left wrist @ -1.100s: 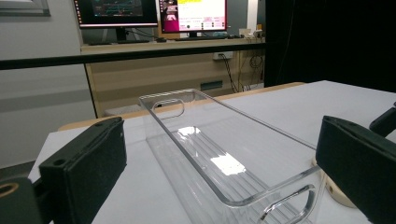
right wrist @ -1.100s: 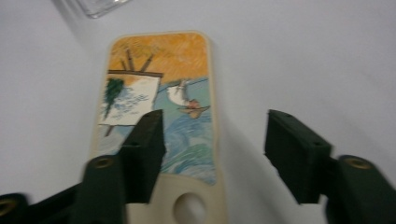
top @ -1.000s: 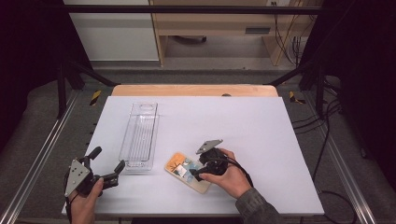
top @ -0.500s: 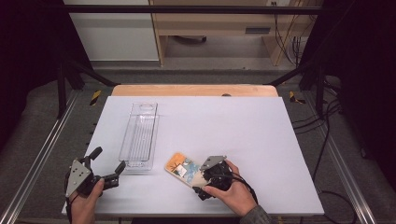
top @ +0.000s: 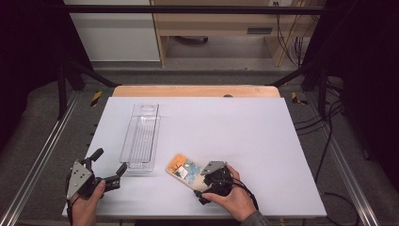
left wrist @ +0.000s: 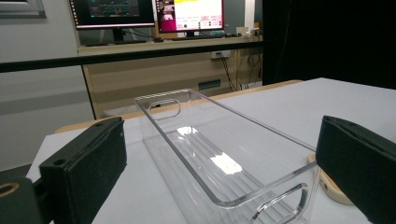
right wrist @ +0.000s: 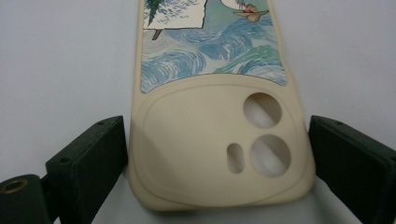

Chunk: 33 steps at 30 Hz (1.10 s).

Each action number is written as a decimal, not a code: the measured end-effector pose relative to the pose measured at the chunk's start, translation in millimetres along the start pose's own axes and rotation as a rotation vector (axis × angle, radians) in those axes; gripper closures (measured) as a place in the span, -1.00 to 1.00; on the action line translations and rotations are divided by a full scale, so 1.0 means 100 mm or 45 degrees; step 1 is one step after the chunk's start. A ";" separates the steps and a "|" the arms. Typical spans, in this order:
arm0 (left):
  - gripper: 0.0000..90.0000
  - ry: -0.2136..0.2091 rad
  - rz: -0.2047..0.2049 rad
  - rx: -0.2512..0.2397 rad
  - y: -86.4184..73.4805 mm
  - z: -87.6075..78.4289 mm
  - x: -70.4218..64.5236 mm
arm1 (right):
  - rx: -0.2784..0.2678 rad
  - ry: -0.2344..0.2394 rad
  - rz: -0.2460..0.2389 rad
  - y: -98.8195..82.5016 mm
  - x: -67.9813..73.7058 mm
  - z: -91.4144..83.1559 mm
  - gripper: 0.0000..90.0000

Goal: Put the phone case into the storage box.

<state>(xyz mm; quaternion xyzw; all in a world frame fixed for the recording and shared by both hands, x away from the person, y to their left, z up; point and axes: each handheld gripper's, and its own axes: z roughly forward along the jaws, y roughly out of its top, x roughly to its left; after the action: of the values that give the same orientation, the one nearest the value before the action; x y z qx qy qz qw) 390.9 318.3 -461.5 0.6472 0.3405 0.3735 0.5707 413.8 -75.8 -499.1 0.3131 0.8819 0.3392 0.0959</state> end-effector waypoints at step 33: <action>-0.98 -0.094 0.241 0.037 0.30 0.22 -0.55 | 0.094 0.112 0.206 0.67 -0.70 -0.60 -0.73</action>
<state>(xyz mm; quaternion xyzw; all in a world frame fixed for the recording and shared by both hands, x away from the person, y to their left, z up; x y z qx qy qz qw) 383.9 256.5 -438.4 0.6981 0.2620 0.3964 0.5356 478.3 -113.2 -412.9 0.3714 0.8690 0.3265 0.0177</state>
